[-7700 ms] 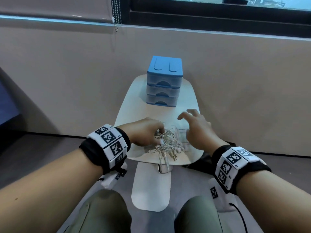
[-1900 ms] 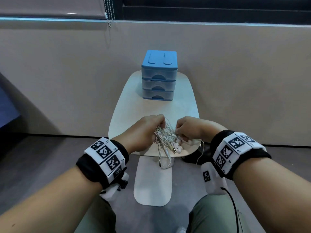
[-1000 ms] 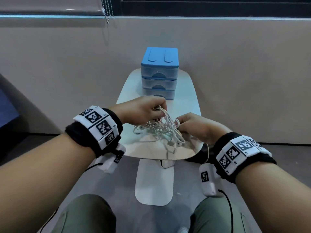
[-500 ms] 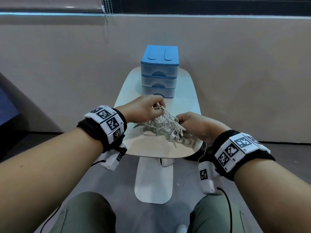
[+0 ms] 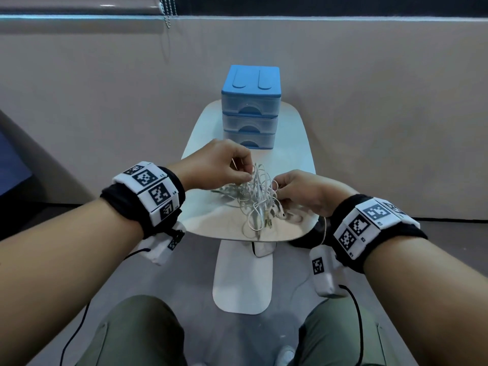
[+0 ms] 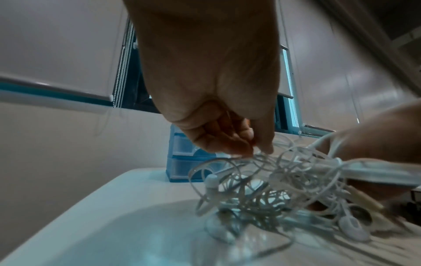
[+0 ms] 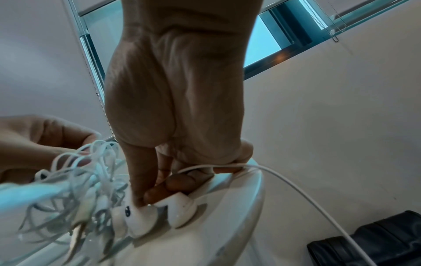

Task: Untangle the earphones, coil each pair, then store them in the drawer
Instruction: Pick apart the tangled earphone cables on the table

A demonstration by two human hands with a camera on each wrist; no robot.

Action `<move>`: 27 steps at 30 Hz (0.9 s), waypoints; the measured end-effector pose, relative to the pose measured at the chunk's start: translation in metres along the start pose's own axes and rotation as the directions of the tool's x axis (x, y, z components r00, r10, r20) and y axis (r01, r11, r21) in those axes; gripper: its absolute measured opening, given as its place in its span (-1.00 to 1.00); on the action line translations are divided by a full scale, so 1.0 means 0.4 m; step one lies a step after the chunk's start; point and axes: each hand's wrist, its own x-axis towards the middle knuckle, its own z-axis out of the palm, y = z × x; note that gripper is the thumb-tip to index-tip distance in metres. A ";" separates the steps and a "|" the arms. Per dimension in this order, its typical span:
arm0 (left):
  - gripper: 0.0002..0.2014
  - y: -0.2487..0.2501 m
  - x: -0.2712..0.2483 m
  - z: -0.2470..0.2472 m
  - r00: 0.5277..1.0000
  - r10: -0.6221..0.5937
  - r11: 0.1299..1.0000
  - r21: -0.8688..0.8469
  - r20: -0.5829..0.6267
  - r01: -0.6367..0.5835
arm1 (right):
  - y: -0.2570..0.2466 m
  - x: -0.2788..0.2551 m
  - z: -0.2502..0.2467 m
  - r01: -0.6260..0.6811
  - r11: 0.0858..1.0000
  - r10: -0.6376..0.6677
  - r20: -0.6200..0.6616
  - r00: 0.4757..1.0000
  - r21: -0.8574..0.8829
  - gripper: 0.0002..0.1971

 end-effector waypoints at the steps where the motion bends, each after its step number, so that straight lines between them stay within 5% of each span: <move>1: -0.86 -0.005 -0.005 0.001 1.000 0.024 1.000 0.007 0.004 -0.024 | 0.001 0.001 0.000 -0.004 1.000 0.004 -0.001 1.000 0.000 -0.81; 10: -0.76 -0.032 -0.014 0.021 0.979 0.194 0.976 0.085 0.064 -0.199 | 0.007 0.016 0.001 -0.031 0.999 0.030 -0.061 0.998 -0.009 -0.80; 17: -0.73 -0.036 0.007 0.058 0.981 0.176 0.955 0.228 0.081 -0.190 | 0.007 0.018 0.000 -0.054 0.999 0.054 -0.061 0.997 0.000 -0.81; 27: -0.87 -0.024 0.015 0.054 0.994 0.095 0.993 0.059 0.058 -0.099 | 0.001 -0.014 -0.014 -0.018 0.998 0.016 0.027 1.000 0.060 -0.80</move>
